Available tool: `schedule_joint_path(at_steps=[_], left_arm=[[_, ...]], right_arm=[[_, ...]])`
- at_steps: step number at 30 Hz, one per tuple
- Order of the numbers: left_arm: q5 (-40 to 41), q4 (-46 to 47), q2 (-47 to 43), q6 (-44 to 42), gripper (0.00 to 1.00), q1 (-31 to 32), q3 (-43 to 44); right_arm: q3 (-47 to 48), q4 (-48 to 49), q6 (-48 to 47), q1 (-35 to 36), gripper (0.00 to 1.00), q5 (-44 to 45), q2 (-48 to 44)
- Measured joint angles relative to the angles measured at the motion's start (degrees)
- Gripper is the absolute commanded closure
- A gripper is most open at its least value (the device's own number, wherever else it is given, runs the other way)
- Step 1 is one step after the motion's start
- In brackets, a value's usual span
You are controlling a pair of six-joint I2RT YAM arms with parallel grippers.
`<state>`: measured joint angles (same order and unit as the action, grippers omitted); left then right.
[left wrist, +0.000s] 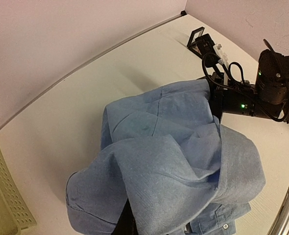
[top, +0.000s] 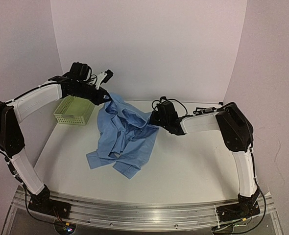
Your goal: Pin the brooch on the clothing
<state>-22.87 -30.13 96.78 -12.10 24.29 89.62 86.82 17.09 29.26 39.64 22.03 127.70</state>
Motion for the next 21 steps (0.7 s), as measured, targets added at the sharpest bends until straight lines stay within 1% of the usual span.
schedule_joint_path(at_steps=[4,6,8,10,14,18,21], left_arm=[[-0.4,0.3,-0.3,0.1,1.00,-0.6,1.4],[-0.6,-0.4,-0.3,0.2,1.00,-1.6,3.9],[-0.4,-0.8,-0.2,0.1,1.00,-2.6,8.3],[-0.2,-0.5,-0.2,-0.1,1.00,-3.3,13.6],[1.2,0.6,-0.4,-1.2,1.00,-3.5,23.2],[2.2,0.7,-1.3,-2.9,1.00,-3.5,32.1],[0.7,0.9,-3.9,-4.7,1.00,-3.0,35.1]], right_arm=[[0.7,-0.1,-2.4,-1.8,1.00,0.6,-0.5],[0.7,-1.1,-4.7,-2.8,1.00,0.8,-1.7],[0.7,-2.3,-8.8,-3.6,1.00,1.2,-4.4],[1.6,-4.4,-13.2,-4.0,1.00,1.3,-8.1],[8.4,-8.5,-21.5,-4.1,1.00,-0.3,-18.1],[16.4,-12.0,-27.3,-4.0,1.00,-4.9,-29.9],[22.3,-14.2,-29.9,-2.9,1.00,-9.7,-37.2]])
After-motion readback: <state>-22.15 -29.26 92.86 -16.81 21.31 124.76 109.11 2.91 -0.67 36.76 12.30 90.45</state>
